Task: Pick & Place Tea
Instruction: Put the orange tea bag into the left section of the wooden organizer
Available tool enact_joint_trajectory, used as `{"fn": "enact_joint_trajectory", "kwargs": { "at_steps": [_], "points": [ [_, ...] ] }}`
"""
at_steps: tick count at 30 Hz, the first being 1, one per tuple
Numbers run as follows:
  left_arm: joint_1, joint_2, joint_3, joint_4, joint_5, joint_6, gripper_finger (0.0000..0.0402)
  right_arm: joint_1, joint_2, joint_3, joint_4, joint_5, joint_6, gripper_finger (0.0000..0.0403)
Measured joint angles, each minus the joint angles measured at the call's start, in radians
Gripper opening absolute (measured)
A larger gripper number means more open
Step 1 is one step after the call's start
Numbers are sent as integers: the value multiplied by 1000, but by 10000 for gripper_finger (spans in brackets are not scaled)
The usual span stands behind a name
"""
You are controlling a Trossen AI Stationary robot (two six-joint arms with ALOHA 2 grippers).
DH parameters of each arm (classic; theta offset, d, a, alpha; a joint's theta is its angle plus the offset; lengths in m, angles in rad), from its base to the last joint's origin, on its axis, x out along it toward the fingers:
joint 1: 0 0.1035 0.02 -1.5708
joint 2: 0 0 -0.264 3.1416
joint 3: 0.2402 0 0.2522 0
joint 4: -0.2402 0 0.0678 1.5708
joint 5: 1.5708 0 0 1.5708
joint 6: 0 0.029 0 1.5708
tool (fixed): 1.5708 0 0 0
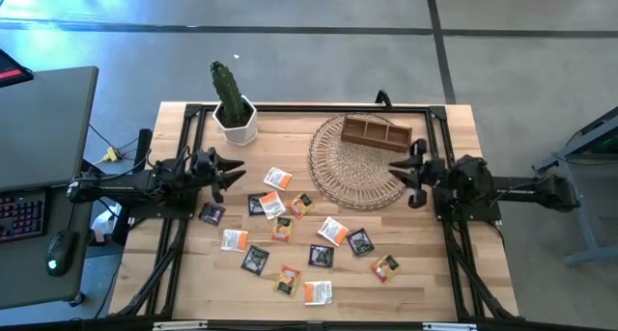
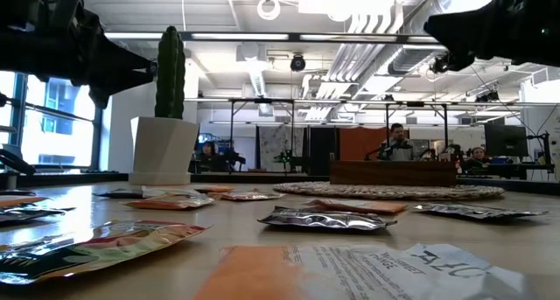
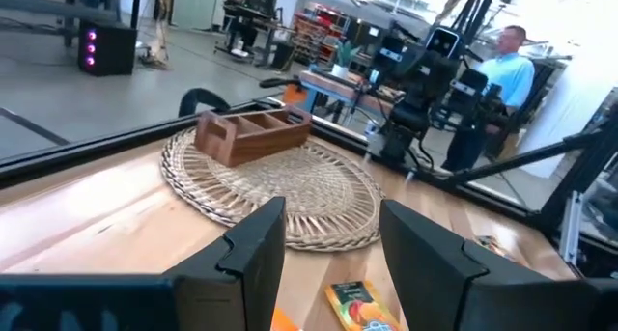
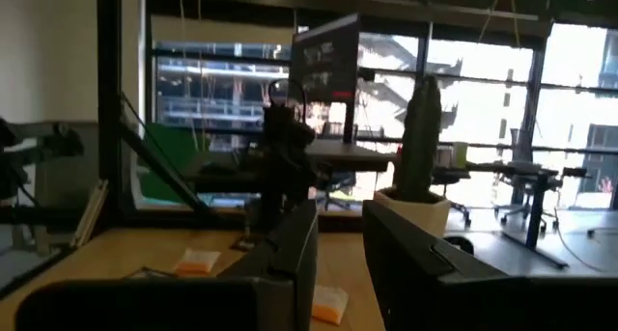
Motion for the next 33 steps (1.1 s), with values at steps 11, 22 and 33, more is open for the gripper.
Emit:
{"fn": "enact_joint_trajectory", "kwargs": {
  "at_steps": [11, 22, 33],
  "points": [
    [0, 0, 1, 177, 2, 0, 168, 34, 533, 228, 5, -132, -16, 167],
    [0, 0, 2, 213, 52, 53, 168, 196, 1143, 543, -210, -198, -70, 171],
    [0, 0, 2, 188, 52, 53, 168, 230, 1521, 792, -294, -165, -169, 154]
  ]
}}
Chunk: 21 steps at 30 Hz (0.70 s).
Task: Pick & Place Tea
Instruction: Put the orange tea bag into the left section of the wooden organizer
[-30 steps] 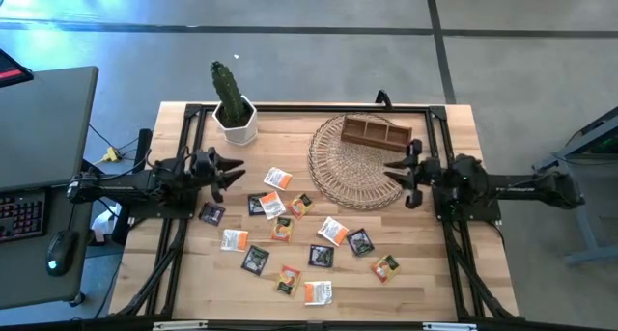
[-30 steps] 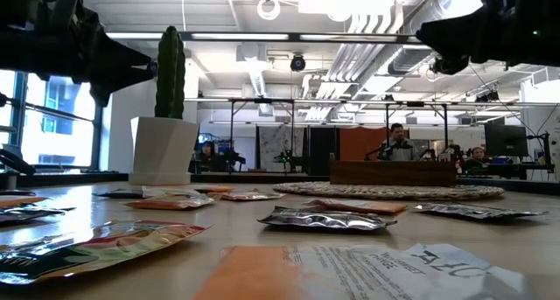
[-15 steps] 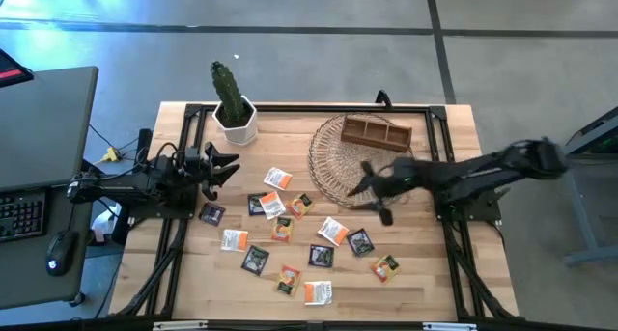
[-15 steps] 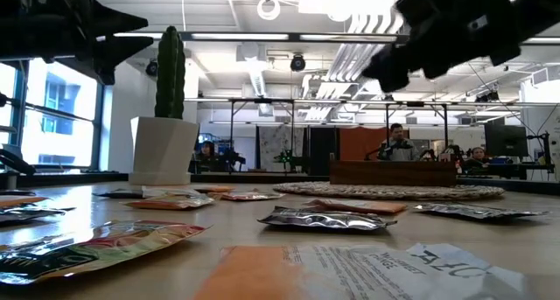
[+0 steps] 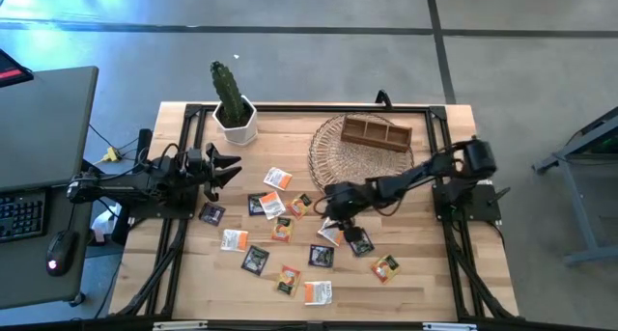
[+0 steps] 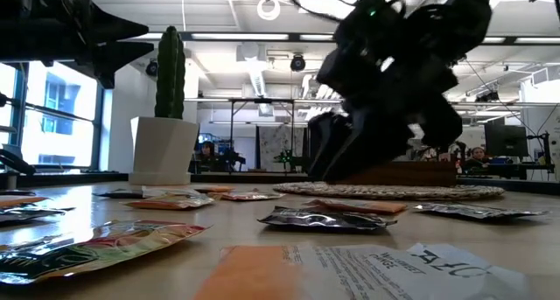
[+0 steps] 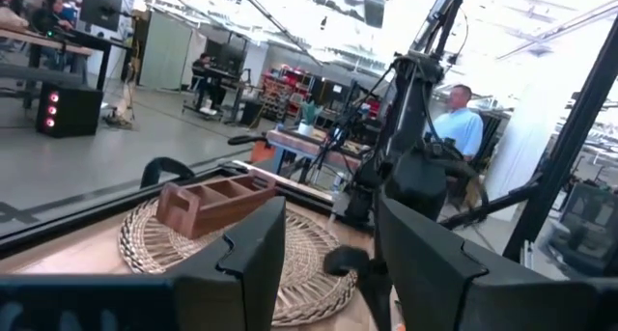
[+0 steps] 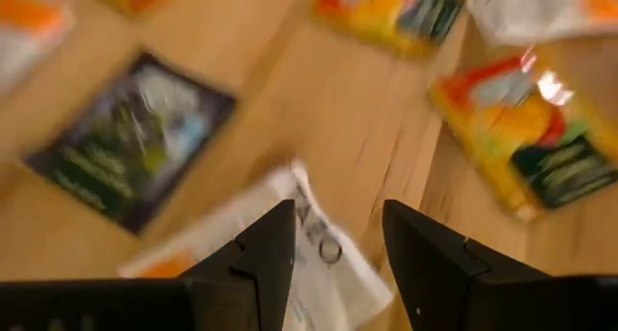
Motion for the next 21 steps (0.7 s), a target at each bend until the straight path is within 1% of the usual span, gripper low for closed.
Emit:
{"fn": "enact_joint_trajectory", "kwargs": {
  "at_steps": [4, 7, 9, 11, 16, 18, 20, 21],
  "points": [
    [0, 0, 0, 0, 0, 0, 168, 0, 50, 42, -67, 18, -80, 155],
    [0, 0, 0, 0, 0, 0, 168, -2, 67, 46, -78, 39, -109, 146],
    [0, 0, 0, -1, 0, 0, 168, 0, 68, 46, -86, 58, -111, 129],
    [0, 0, 0, -1, 0, 0, 168, -1, 69, 45, -90, 61, -112, 103],
    [0, 0, 0, -1, 0, 0, 168, -1, 68, 45, -85, 63, -114, 18],
    [0, 0, 0, -1, 0, 0, 168, -2, 53, 43, -80, 76, -111, 8],
    [0, 0, 0, -1, 0, 0, 168, 3, 20, 39, -78, 139, -100, 15],
    [0, 0, 0, -1, 0, 0, 168, 8, -4, 37, -88, 194, -101, 18]
  ]
}}
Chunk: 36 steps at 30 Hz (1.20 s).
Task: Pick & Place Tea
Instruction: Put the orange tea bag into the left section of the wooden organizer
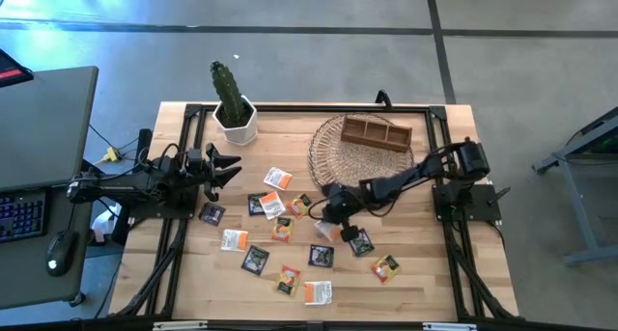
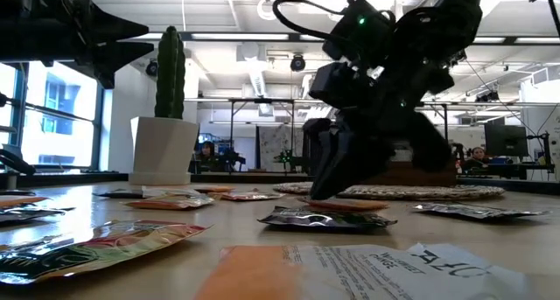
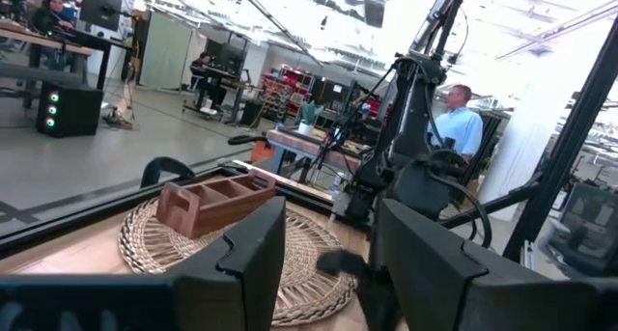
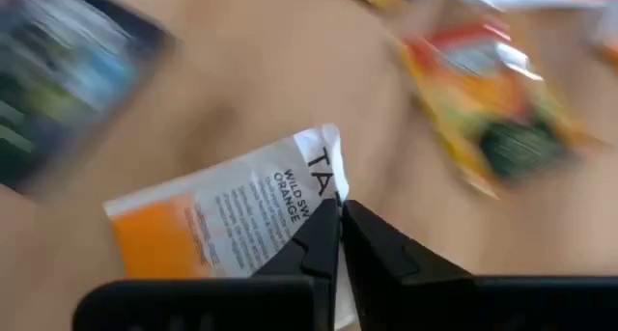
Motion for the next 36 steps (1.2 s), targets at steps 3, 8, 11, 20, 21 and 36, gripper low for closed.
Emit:
{"fn": "enact_joint_trajectory", "kwargs": {
  "at_steps": [3, 8, 11, 20, 21, 36],
  "points": [
    [0, 0, 0, 0, 0, 0, 168, 6, -105, 0, -32, 189, -36, 8],
    [0, 0, 0, 0, 0, -1, 168, 4, -294, 2, -155, 815, -71, 8],
    [0, 0, 0, 0, 0, -4, 168, -10, -402, 1, -232, 1109, -82, 3],
    [0, 0, 1, 0, -3, -4, 168, -233, -614, -184, -139, 1113, 17, 2],
    [0, 0, 1, 0, -4, -4, 168, -264, -611, -222, -85, 1064, -1, 2],
    [0, 0, 1, 1, -50, -4, 168, -452, -274, -275, 526, 852, -406, 1]
  ]
}}
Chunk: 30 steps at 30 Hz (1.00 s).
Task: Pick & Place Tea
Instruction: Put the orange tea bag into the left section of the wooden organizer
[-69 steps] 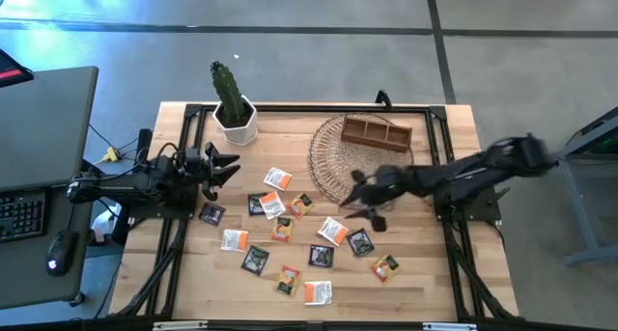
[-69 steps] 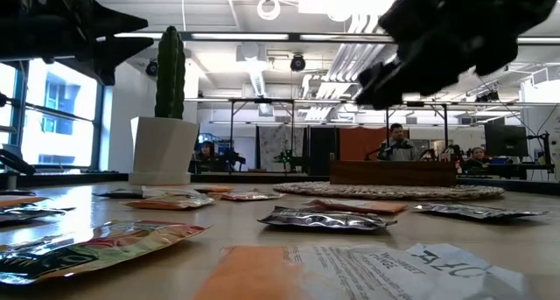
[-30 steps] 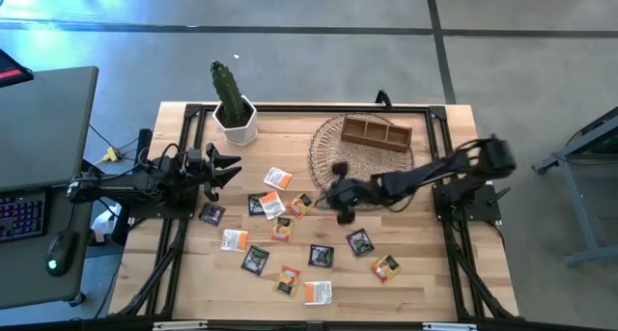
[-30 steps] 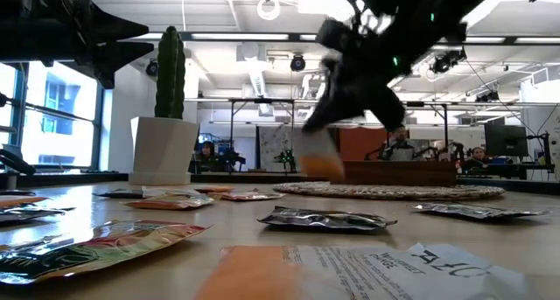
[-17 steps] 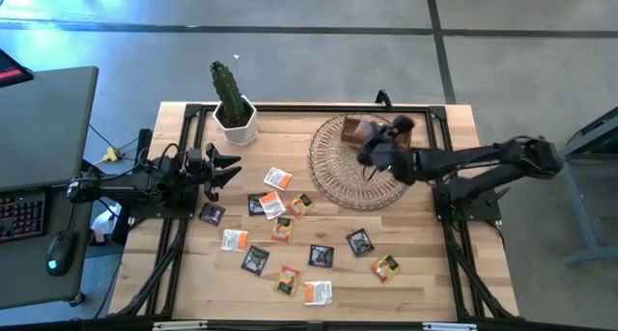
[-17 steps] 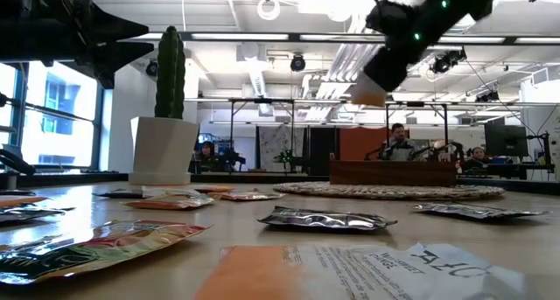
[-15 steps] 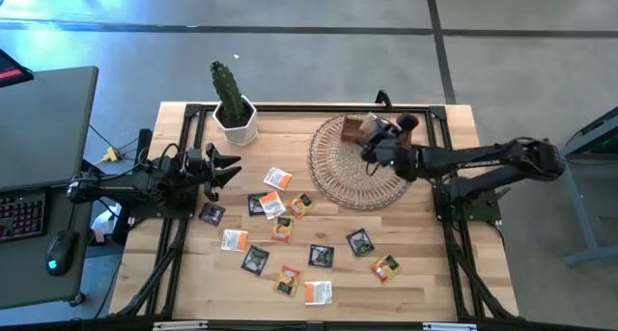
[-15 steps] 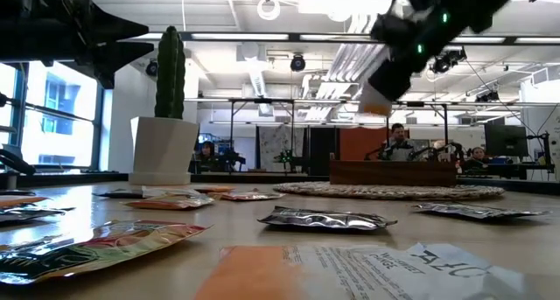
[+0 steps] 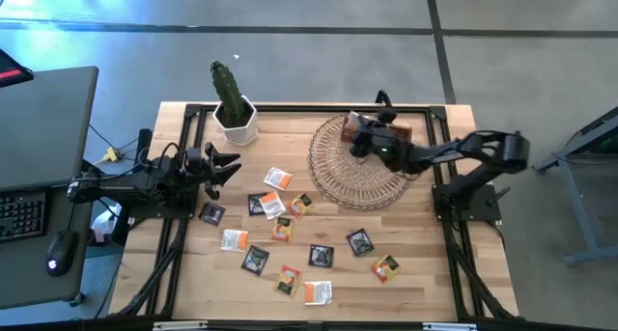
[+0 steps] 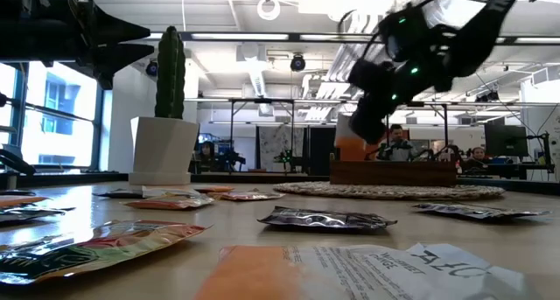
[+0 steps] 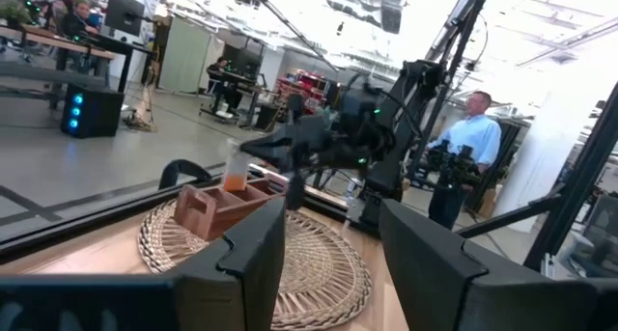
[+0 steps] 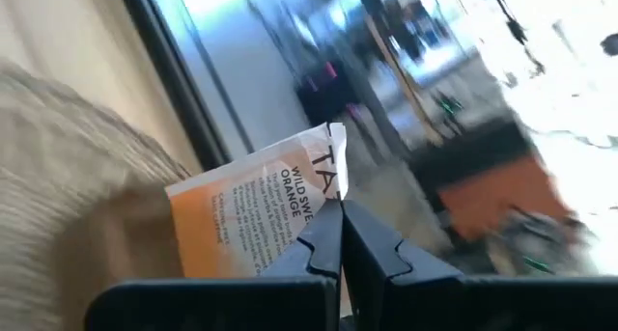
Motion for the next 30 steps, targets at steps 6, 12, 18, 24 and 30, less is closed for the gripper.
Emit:
{"fn": "enact_joint_trajectory", "kwargs": {
  "at_steps": [6, 12, 18, 24, 30],
  "points": [
    [0, 0, 0, -1, 0, -5, 168, -12, 110, 85, -74, 95, -24, 0],
    [0, 0, 0, -2, 4, -5, 168, -40, 125, 85, -75, 21, 12, 0],
    [0, 0, 0, -4, 4, -5, 168, -96, 125, 85, -64, -145, 26, 0],
    [0, 0, 0, -8, 38, -26, 168, -151, 125, 85, -64, -196, 29, 0],
    [0, 0, 0, -8, 52, -26, 168, -160, 125, 85, -64, -198, 50, 31]
  ]
}}
